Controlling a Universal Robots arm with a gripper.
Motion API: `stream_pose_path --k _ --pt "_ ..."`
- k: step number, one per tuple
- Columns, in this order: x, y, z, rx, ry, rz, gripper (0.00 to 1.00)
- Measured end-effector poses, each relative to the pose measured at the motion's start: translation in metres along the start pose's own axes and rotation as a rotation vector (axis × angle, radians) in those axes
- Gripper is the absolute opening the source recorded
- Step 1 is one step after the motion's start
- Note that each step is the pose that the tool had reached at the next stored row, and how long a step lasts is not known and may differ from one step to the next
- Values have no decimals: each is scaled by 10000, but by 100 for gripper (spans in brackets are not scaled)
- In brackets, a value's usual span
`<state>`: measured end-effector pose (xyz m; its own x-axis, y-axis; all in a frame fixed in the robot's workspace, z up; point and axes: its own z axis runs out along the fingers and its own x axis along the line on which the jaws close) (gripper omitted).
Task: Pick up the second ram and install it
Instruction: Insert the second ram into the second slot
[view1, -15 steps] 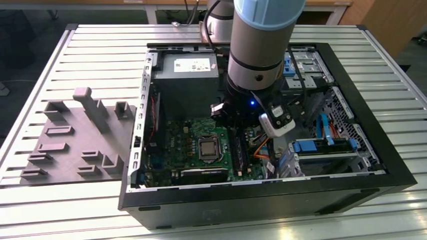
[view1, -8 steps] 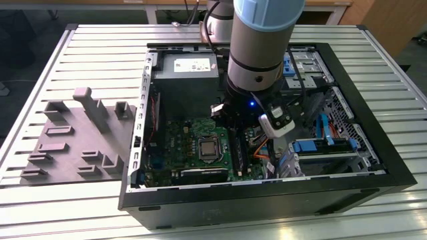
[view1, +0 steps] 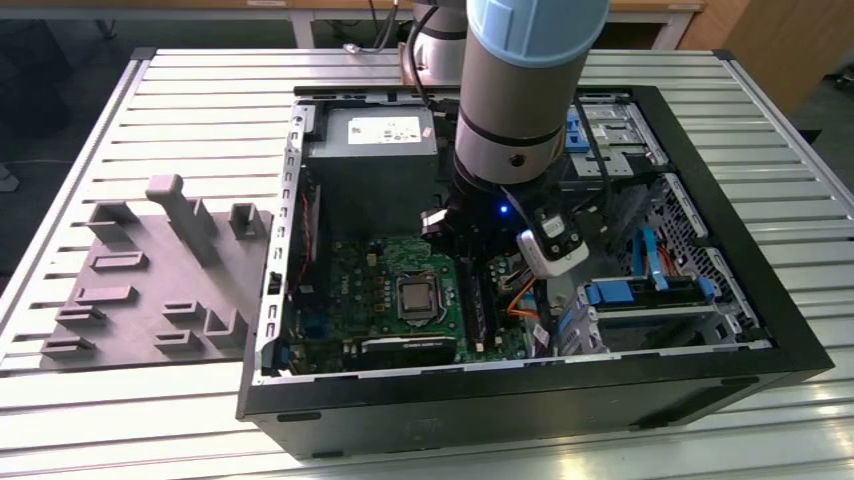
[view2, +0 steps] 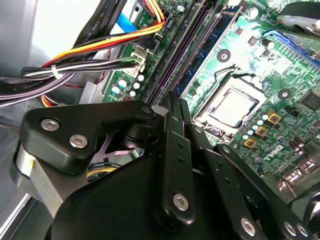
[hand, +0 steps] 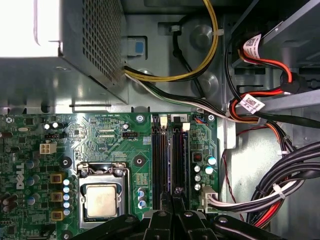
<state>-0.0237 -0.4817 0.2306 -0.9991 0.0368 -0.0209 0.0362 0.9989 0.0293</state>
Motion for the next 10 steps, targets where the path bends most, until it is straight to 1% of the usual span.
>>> stream_pose_path --k 5,10 --pt "1 0 8 -23 0 1 12" --pt "8 5 12 -28 0 2 12"
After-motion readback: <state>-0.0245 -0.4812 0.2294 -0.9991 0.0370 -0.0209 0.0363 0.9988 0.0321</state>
